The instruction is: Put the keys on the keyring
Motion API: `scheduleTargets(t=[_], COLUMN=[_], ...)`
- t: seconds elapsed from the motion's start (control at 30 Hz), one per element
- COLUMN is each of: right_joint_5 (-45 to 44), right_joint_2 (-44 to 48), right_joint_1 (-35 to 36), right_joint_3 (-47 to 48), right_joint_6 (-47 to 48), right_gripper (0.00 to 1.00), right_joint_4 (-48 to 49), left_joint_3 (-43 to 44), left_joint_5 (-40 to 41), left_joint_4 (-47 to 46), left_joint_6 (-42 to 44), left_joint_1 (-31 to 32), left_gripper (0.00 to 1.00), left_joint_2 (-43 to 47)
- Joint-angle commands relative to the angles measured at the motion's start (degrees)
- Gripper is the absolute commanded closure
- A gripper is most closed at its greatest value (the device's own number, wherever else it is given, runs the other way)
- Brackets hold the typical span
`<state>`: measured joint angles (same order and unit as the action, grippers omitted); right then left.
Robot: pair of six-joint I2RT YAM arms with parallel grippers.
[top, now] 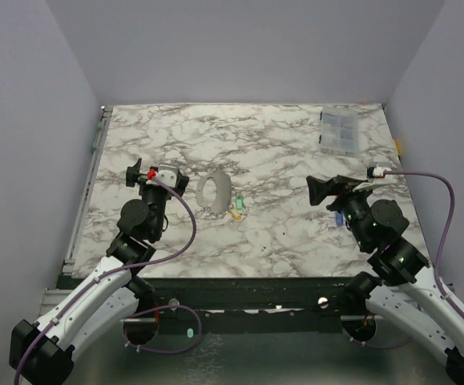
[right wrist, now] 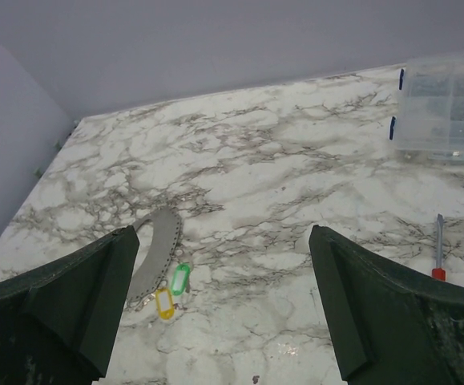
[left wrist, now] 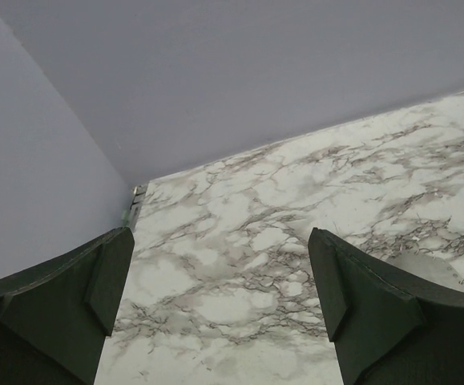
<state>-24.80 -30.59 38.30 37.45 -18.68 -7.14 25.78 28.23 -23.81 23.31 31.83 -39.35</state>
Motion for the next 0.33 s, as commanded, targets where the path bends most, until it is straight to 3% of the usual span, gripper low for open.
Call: scheduleTargets(t=[0.0, 0.3], right_joint_5=[-0.73, 2.2], right_joint_2=[0.27, 1.71], right_joint_1=[0.32, 0.37], right_joint_3=[-0.94, -3.4], right_joint_6=[-0.92, -0.75], right_gripper=[0.0, 0.0], right_joint_4=[-0.67, 2.78], left_joint_3=[-0.03, -0.07], left_joint_5=[-1.51, -1.27], left_joint_4=[0.48, 0.51], left_joint_6=[-0.72, -0.76], left_joint_1=[-0.37, -0.37], left_gripper=[0.01, 0.01], left_joint_2=[-0.01, 0.41])
